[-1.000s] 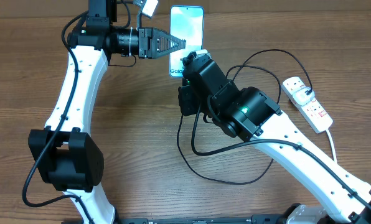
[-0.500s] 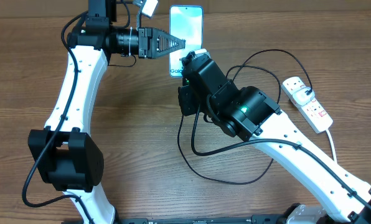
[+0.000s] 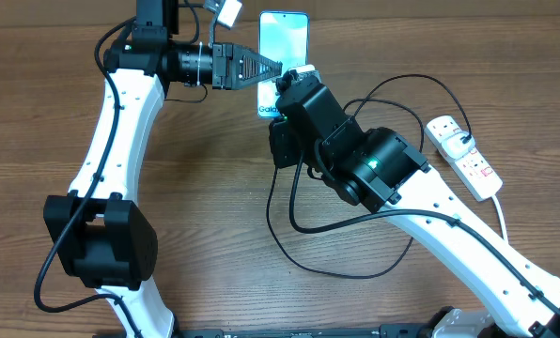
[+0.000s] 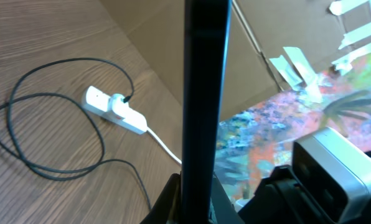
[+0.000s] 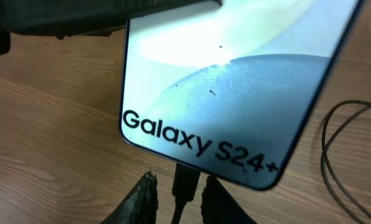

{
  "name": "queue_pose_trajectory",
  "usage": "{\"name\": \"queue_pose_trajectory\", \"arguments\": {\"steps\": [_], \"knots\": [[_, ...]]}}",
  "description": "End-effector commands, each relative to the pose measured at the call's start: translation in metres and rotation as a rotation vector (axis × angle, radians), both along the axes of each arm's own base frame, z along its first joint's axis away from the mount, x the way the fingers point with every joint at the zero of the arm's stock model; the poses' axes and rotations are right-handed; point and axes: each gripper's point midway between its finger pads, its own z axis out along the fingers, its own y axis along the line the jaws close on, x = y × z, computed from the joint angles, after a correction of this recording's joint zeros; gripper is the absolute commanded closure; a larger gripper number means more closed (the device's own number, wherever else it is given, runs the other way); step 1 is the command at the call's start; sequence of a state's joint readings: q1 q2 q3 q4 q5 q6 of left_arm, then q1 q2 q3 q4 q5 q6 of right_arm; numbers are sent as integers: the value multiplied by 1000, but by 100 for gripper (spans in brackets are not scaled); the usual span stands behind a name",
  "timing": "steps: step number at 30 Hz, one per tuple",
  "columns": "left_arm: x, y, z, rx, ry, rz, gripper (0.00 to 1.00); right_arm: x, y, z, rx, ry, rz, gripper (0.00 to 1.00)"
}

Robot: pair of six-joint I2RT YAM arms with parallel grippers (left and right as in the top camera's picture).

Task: Plug charger to phone and switch on socket
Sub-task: 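Lower the phone with the left gripper and lift the right gripper away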

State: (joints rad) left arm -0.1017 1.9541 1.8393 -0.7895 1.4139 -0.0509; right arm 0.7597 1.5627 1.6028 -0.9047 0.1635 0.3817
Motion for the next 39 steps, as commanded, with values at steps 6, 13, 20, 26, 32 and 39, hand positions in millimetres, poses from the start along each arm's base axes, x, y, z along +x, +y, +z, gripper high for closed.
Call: {"name": "queue_pose_trajectory", "arguments": {"steps": [6, 13, 20, 26, 32, 39], "knots": [[11, 5, -13, 143, 23, 113, 96, -3, -10, 4, 6, 30, -61, 52], [16, 22, -68, 369, 179, 227, 96, 4, -43, -7, 30, 115, -257, 0], [7, 30, -121, 501, 341, 227, 96, 23, -113, -21, 28, 206, -505, 0], [3, 20, -158, 546, 405, 179, 96, 24, -162, -31, -13, 266, -626, 0], [2, 12, -199, 573, 487, 140, 96, 20, -179, -35, -36, 298, -667, 0], [-3, 13, -246, 604, 606, 111, 96, 21, -197, -34, -137, 251, -694, 0]]}}
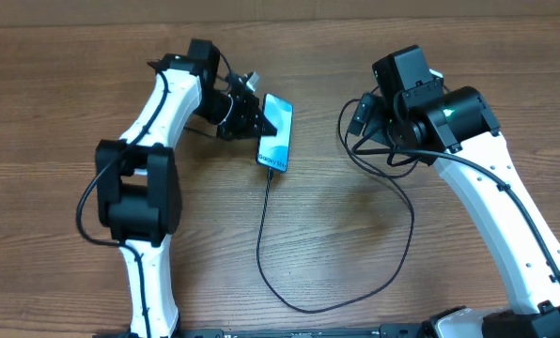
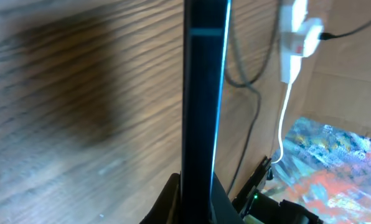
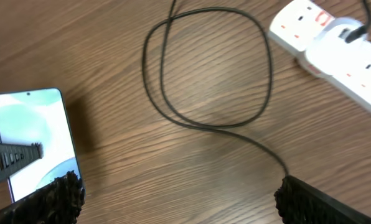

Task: Plug charger to phone and switch on socket
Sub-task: 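Lower the phone with the left gripper and lift the right gripper away, then set the phone flat on the table, open left gripper, lift away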

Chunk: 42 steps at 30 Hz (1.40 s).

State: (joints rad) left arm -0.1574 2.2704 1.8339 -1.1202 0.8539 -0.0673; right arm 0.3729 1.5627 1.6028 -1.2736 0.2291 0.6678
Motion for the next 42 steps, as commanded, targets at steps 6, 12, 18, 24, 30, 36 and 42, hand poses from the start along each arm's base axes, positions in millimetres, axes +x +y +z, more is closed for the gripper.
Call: {"name": "queue_pose_trajectory", "arguments": {"steps": [6, 12, 18, 24, 30, 36, 42], "knots": [[-9, -1, -36, -9, 65, -36, 96, 11, -34, 13, -97, -59, -85, 0], [-9, 14, -52, 118, 59, -37, 96, 14, -62, 10, -65, -38, -165, 0], [-10, 18, -59, 172, 75, -27, 96, 15, -80, 9, -65, -32, -215, 0], [-12, 26, -70, 290, 78, -25, 91, 14, -87, 9, -66, -28, -235, 0], [-16, 24, -74, 337, 74, -40, 84, 12, -98, 8, -69, -17, -265, 0], [-15, 34, -80, 409, 75, -26, 40, 10, -117, 7, -71, -8, -317, 0], [-13, 39, -82, 446, 80, -4, 21, 7, -145, 7, -73, -5, -398, 0]]}}
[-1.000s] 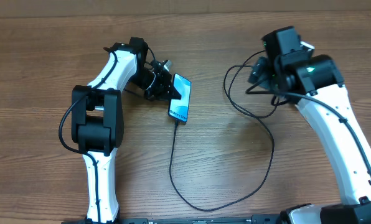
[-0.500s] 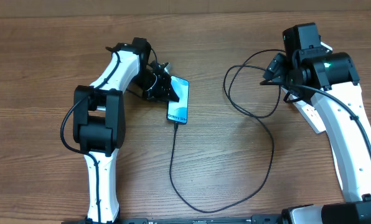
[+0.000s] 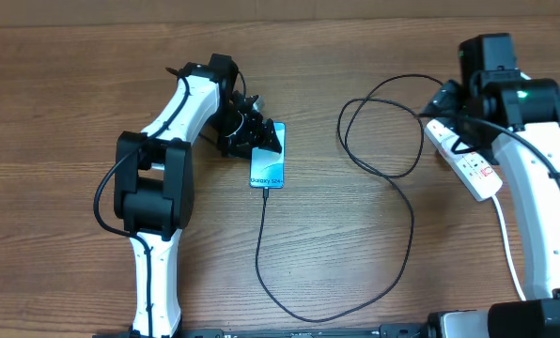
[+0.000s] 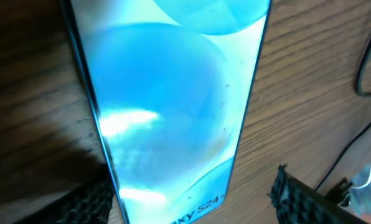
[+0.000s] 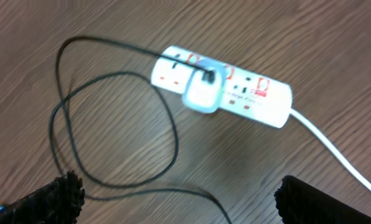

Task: Plug charger to phone and switch on socket
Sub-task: 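Set the phone flat on the table, open left gripper, lift away, then move the right gripper over the power strip's orange switch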

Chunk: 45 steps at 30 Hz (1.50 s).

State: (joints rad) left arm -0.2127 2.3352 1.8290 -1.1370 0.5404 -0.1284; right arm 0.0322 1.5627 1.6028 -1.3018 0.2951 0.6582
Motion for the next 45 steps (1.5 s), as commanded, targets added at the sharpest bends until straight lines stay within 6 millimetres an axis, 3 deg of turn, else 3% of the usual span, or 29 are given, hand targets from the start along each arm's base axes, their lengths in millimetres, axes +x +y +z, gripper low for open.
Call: {"name": "queue_pose_trajectory", "arguments": {"steps": [1, 5, 9, 14, 18, 20, 21, 24, 28, 37, 45], "knots": [[0, 20, -20, 118, 9, 12, 21, 1, -21, 7, -12, -22, -59, 0], [9, 27, -12, 137, -1, 44, 21, -2, -53, 7, -37, -25, -149, 0], [26, 35, 20, 126, -56, 88, 21, -7, -85, 4, -41, -26, -239, 0], [49, 46, 92, 92, -234, 130, 20, -9, -123, -1, -62, -28, -320, 0], [51, 54, 165, 95, -439, 114, 18, -5, -149, -13, -69, -25, -370, 0], [51, 65, 197, 155, -538, 147, 12, -2, -161, -22, -69, -16, -396, 0], [50, 72, 208, 186, -566, 176, 0, -1, -165, -28, -68, -6, -405, 0], [48, 102, 237, 326, -648, 292, 0, -1, -177, -48, -57, 39, -430, 0], [48, 115, 242, 394, -670, 314, 0, 1, -176, -62, -22, 65, -428, 0], [49, 115, 237, 399, -659, 312, 0, 11, -177, -77, -40, 89, -315, 0], [49, 115, 237, 400, -659, 312, 0, 29, -160, -106, -10, 88, -17, 0]]}}
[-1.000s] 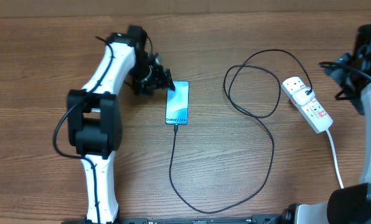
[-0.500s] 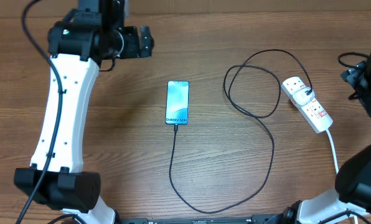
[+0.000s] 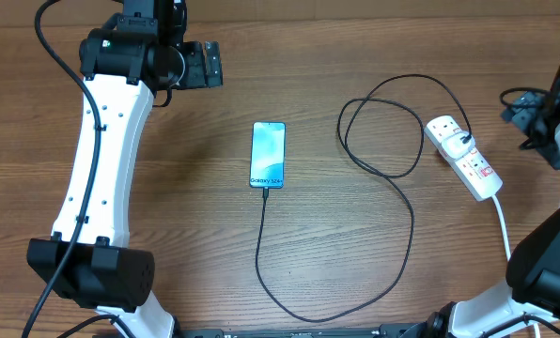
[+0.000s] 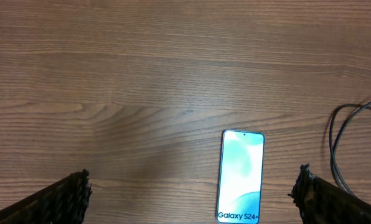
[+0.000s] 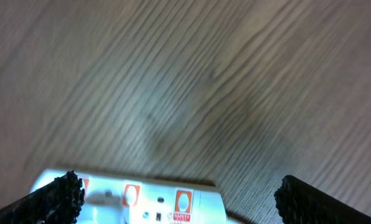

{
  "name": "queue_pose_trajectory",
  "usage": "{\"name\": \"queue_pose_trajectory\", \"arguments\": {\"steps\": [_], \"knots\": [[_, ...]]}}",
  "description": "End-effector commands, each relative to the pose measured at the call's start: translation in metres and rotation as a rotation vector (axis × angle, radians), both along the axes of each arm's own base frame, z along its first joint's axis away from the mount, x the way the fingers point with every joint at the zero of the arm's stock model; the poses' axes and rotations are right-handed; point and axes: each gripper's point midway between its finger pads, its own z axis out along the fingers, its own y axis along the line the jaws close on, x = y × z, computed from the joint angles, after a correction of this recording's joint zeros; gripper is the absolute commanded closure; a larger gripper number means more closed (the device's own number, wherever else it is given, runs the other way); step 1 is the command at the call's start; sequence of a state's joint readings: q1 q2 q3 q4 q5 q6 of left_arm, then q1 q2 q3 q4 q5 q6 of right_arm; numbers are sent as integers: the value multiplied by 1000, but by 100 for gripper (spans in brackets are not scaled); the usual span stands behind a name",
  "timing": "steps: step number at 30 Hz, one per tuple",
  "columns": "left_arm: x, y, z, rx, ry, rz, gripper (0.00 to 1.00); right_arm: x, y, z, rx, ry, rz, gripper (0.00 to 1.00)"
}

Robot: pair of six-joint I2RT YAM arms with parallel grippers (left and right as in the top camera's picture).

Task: Plug charger to phone and switch on socket
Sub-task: 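Move the right gripper over the power strip's orange switch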

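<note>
The phone (image 3: pixel 268 155) lies flat on the table, screen lit, reading "Galaxy S24+" (image 4: pixel 241 177). A black cable (image 3: pixel 261 253) is plugged into its bottom end and loops round to the white charger plug (image 3: pixel 461 143) in the white power strip (image 3: pixel 463 157) at the right. My left gripper (image 4: pixel 192 196) is open, high above the table behind the phone, holding nothing. Open too, my right gripper (image 5: pixel 179 196) hovers at the far right over the power strip (image 5: pixel 136 202), whose sockets show orange labels.
The strip's white mains lead (image 3: pixel 502 235) runs down the right side of the table. The black cable makes a double loop (image 3: pixel 383 127) in the middle right. The left arm (image 3: pixel 97 160) spans the left side.
My left gripper has come away from the phone and is now raised at the back left. The phone lies alone. My right gripper has moved to the far right edge beside the power strip.
First my left gripper held the phone upright while my right gripper held the cable plug at its port. Then the phone, cable attached, was lower and the right gripper had let go. Later the phone lay flat, and now both grippers are clear of it.
</note>
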State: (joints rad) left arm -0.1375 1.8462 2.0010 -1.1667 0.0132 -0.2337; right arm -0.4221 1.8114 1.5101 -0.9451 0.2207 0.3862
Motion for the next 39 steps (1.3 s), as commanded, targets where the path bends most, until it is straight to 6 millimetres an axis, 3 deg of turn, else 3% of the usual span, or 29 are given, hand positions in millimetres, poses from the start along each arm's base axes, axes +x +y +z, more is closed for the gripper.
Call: {"name": "queue_pose_trajectory", "arguments": {"steps": [1, 18, 26, 30, 39], "knots": [[1, 2, -2, 10, 5, 16, 0, 3, 9, -13, 10, 40, 176, 0], [1, 2, -2, 10, 5, 16, 0, 7, 17, -34, 66, 18, 213, 0], [1, 2, -2, 10, 5, 16, 0, 0, 4, -71, 110, 81, 166, 0], [1, 2, -2, 10, 5, 16, 0, -1, 7, -88, 155, 103, 167, 0], [1, 2, -2, 10, 5, 16, 0, 0, 17, -102, 223, 106, 182, 0]]}}
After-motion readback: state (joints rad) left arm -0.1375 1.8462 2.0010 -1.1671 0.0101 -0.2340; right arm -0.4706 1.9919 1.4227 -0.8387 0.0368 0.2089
